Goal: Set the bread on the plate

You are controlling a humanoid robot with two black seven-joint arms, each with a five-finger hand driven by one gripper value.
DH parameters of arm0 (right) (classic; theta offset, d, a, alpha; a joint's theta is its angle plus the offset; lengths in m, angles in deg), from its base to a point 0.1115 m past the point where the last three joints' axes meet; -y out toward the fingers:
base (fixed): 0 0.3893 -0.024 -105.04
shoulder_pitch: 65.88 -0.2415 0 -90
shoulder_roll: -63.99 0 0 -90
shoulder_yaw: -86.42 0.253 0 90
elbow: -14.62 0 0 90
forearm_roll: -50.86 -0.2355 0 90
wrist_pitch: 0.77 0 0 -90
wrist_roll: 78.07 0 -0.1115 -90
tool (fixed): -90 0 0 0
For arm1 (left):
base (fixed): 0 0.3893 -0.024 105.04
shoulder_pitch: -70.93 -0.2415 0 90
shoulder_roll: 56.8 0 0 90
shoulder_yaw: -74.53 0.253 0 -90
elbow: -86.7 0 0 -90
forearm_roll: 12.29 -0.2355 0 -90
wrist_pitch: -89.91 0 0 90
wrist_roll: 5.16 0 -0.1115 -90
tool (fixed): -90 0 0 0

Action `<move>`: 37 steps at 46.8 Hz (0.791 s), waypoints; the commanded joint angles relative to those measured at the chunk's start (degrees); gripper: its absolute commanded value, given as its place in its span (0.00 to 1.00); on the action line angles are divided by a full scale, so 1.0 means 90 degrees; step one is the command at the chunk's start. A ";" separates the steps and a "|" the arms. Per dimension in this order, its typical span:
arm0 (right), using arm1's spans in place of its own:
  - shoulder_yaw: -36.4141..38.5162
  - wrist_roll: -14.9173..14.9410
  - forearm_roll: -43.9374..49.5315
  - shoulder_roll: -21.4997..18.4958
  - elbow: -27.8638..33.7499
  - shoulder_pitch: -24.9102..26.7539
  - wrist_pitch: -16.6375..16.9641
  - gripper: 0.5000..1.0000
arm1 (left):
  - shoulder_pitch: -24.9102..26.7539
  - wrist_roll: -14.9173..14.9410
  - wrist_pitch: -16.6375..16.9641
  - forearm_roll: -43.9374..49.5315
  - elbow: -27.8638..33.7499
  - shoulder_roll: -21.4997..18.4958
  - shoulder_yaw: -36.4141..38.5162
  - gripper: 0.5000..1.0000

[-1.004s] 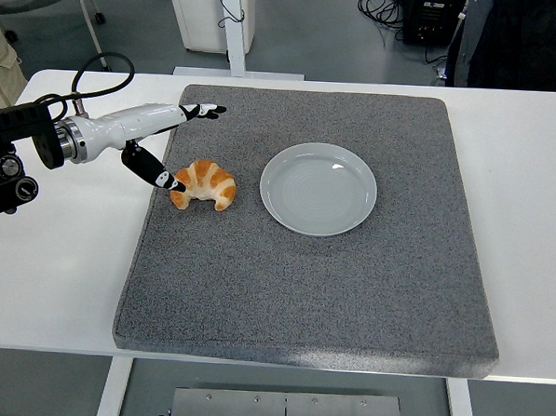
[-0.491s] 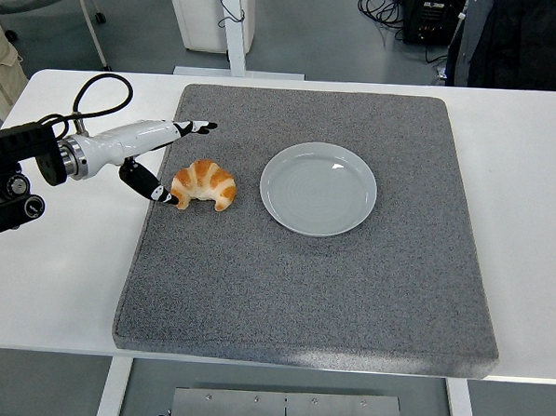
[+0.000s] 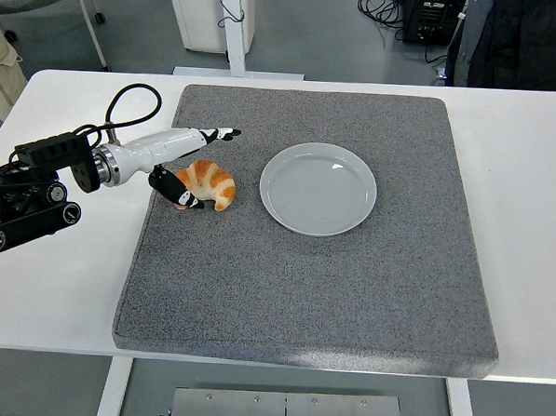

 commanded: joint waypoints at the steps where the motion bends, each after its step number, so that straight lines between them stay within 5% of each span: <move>1: 0.0003 0.0000 0.0001 0.0000 0.0000 0.0001 0.0000 1.00 | -0.0036 0.0000 0.0028 -0.0007 -0.0092 0.0036 0.0002 0.96; 37: 0.0003 0.0000 0.0001 0.0000 0.0000 0.0001 0.0000 1.00 | -0.0124 -0.0088 0.0292 0.0003 -0.0610 0.0485 0.0012 0.96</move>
